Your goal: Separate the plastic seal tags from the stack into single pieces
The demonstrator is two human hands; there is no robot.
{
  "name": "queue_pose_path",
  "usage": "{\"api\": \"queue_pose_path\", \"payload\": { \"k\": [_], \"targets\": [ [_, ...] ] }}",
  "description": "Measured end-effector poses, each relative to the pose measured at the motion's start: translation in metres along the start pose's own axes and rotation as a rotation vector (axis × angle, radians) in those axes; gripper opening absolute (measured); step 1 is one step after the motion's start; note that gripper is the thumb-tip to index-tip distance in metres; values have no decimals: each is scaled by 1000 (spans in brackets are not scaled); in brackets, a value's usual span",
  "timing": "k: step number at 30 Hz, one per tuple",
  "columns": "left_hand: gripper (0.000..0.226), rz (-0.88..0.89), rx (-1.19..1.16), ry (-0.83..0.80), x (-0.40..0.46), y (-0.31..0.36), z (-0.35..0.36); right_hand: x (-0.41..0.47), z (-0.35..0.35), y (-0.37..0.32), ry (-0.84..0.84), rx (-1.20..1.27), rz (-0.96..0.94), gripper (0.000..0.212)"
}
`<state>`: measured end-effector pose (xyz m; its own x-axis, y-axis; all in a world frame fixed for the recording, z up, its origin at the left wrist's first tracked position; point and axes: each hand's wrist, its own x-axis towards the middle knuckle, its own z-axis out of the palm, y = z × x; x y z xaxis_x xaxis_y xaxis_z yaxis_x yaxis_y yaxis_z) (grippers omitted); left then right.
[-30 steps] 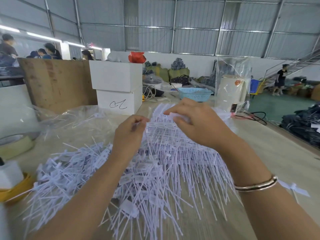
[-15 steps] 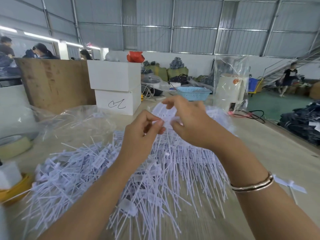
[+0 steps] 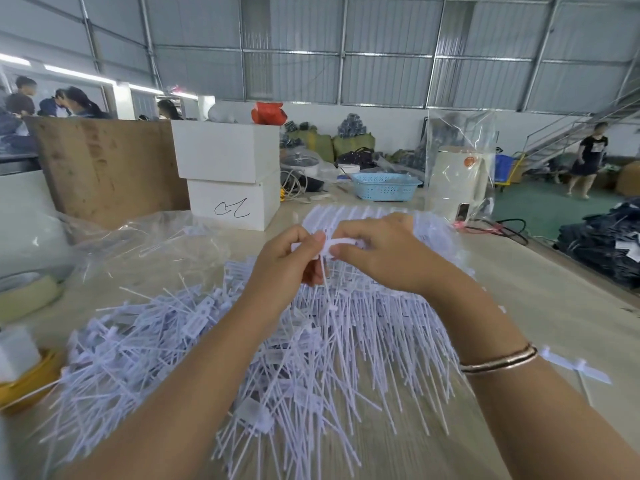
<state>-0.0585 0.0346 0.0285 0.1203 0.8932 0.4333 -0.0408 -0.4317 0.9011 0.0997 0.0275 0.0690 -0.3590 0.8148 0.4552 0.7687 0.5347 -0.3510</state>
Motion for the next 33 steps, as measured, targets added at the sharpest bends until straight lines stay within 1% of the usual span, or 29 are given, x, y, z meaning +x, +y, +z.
{"api": "queue_pose_path", "payload": {
  "k": [1, 3, 5, 8, 11, 12, 13, 15, 16, 17, 18, 21, 23, 26, 29, 30, 31, 32, 33],
  "targets": [
    [34, -47, -45, -3, -1, -3, -1, 0, 4, 1, -16, 11, -3, 19],
    [40, -128, -144, 1, -2, -7, -3, 2, 13, 2, 4, 2, -36, 16],
    [36, -230, -257, 23, -2, -8, -3, 3, 20, 2, 66, -45, -77, 16],
    [30, -411, -407, 82, 0, -9, 0, 3, 27, 4, 139, -217, -150, 22],
    [28, -418, -379, 110, 0, -9, 1, 3, 28, 5, 132, -217, -157, 23],
    [27, -418, -405, 122, 0, -9, 2, 3, 27, 5, 128, -197, -160, 23],
    [26, -435, -474, 138, -1, -9, 3, 3, 25, 5, 125, -176, -162, 22],
    [22, -476, -683, 172, 0, -8, 1, 2, 18, 7, 117, -126, -140, 17],
    [22, -472, -728, 189, 1, -8, -3, 2, 13, 8, 113, -105, -118, 15],
    [23, -441, -678, 208, 2, -9, -7, 1, 9, 10, 106, -89, -97, 16],
    [23, -388, -526, 228, 3, -10, -11, 0, 6, 11, 93, -75, -77, 17],
    [16, -207, 75, 265, 2, -19, -20, -1, 0, 11, 27, -37, -11, 22],
    [16, -85, 356, 264, -1, -28, -22, -1, -1, 9, 1, -21, 23, 20],
    [22, 75, 646, 258, -1, -40, -27, -1, -3, 5, 18, -44, 20, 8],
    [23, 201, 938, 326, 1, -45, -35, 0, -4, 1, 61, -90, -48, 3],
    [25, 231, 973, 354, 1, -45, -37, 1, -6, 0, 80, -88, -82, 3],
    [28, 240, 929, 364, 1, -42, -36, 2, -6, 0, 93, -79, -110, 4],
    [30, 226, 803, 337, 0, -37, -34, 2, -7, 1, 100, -72, -131, 5],
    [34, 164, 613, 262, -1, -30, -30, 3, -6, 0, 100, -75, -145, 9]
  ]
}}
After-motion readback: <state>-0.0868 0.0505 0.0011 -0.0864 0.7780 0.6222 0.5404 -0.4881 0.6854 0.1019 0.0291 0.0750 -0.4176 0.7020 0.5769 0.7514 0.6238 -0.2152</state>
